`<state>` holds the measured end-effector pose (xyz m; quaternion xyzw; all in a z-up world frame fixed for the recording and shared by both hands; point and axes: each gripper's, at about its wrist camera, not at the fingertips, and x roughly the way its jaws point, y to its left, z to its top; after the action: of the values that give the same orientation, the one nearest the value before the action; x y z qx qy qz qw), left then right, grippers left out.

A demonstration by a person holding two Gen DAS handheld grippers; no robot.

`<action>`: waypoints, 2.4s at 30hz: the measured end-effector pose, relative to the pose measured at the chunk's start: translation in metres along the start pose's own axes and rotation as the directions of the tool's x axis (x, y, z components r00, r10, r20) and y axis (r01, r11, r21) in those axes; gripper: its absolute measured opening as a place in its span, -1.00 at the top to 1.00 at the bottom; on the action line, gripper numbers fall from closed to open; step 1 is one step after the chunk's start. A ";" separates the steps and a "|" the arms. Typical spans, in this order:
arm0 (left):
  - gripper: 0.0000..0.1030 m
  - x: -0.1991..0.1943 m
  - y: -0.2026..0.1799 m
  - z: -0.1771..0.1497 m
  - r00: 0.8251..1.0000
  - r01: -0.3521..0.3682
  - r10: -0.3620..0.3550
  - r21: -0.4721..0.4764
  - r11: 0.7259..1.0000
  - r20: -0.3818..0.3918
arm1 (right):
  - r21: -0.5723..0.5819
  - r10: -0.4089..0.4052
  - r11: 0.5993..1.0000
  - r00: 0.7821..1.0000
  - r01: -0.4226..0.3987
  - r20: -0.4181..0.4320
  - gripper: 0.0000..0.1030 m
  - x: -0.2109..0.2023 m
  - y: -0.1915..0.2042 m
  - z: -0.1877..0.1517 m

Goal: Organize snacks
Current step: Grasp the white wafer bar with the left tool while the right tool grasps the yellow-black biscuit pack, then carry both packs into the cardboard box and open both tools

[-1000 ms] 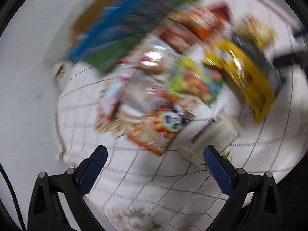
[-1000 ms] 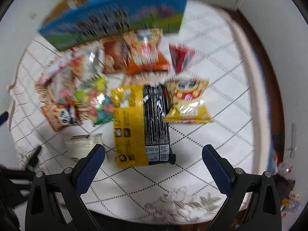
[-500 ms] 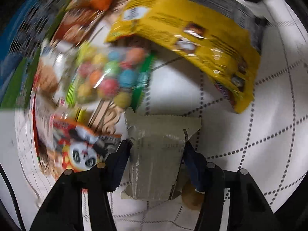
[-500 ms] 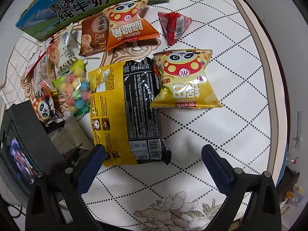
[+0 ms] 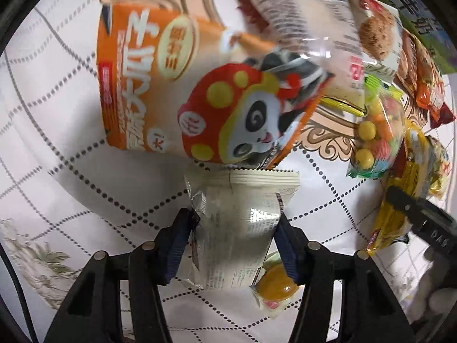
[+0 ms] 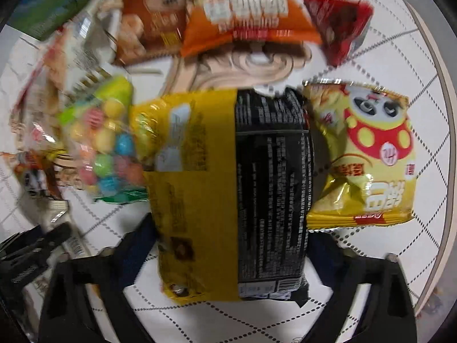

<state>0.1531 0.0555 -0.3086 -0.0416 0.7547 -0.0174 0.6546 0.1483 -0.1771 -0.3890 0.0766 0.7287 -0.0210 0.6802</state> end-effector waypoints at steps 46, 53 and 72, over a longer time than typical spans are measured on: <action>0.00 -0.256 -0.178 0.200 0.939 0.073 -0.129 0.183 0.980 0.319 | 0.000 0.221 0.972 0.919 -0.233 0.326 -0.71 -0.214 -0.002 0.231; 0.00 -0.203 -0.185 0.284 0.980 0.021 -0.052 0.158 0.987 0.194 | 0.005 0.179 0.983 0.960 -0.184 0.217 -0.71 -0.151 0.011 0.332; -0.73 -0.166 -0.177 0.309 0.987 -0.018 -0.008 0.163 0.986 0.158 | -0.061 0.134 0.990 0.985 -0.128 0.110 -0.90 -0.082 0.000 0.399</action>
<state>0.4892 -0.0978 -0.1749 0.0131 0.6963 -0.0742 0.7138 0.5474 -0.2373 -0.3367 0.1047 0.6824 0.0389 0.7224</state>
